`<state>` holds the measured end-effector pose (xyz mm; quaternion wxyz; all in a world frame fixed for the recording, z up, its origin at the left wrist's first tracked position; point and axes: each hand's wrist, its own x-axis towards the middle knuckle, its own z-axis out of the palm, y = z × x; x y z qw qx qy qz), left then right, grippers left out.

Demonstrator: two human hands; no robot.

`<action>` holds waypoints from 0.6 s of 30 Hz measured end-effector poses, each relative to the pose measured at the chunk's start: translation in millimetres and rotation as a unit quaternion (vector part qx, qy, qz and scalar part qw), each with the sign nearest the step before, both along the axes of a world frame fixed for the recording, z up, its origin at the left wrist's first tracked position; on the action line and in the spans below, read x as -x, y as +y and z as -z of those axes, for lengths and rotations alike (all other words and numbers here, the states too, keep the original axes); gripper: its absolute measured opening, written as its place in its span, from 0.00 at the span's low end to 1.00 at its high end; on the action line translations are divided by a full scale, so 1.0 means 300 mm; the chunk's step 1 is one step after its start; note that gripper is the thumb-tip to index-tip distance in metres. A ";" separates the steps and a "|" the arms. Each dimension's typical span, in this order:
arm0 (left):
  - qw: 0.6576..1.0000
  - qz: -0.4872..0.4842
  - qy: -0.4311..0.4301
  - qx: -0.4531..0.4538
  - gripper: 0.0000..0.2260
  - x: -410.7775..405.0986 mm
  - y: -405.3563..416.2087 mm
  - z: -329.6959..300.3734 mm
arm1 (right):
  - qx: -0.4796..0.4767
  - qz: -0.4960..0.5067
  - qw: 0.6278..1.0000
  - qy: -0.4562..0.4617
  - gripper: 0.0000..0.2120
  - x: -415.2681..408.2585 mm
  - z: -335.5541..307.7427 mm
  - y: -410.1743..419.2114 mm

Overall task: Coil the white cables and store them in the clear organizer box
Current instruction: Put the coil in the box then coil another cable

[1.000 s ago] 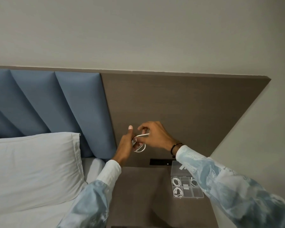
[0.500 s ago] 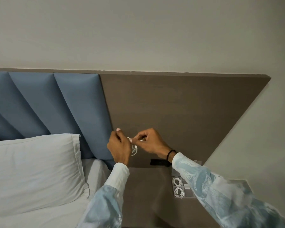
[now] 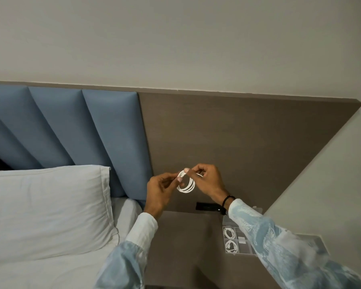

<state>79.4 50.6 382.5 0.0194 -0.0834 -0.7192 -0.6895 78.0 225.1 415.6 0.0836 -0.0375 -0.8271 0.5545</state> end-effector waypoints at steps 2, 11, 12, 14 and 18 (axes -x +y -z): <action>0.999 0.002 -0.008 0.032 0.07 0.001 -0.008 0.002 | -0.009 0.000 1.000 0.001 0.12 -0.001 0.012 0.011; 0.989 0.008 -0.096 -0.113 0.08 0.008 -0.054 -0.031 | 0.126 -0.201 0.952 -0.192 0.06 0.026 -0.060 0.172; 0.987 0.016 -0.107 -0.122 0.08 0.008 -0.055 -0.031 | 0.098 -0.206 0.954 -0.196 0.07 0.028 -0.068 0.179; 0.979 0.045 -0.133 -0.146 0.11 0.007 -0.049 -0.034 | 0.007 -0.183 0.970 -0.161 0.06 0.040 -0.076 0.180; 0.968 0.078 -0.150 -0.187 0.15 0.013 -0.013 -0.043 | 0.011 -0.059 0.994 -0.088 0.05 0.049 -0.062 0.133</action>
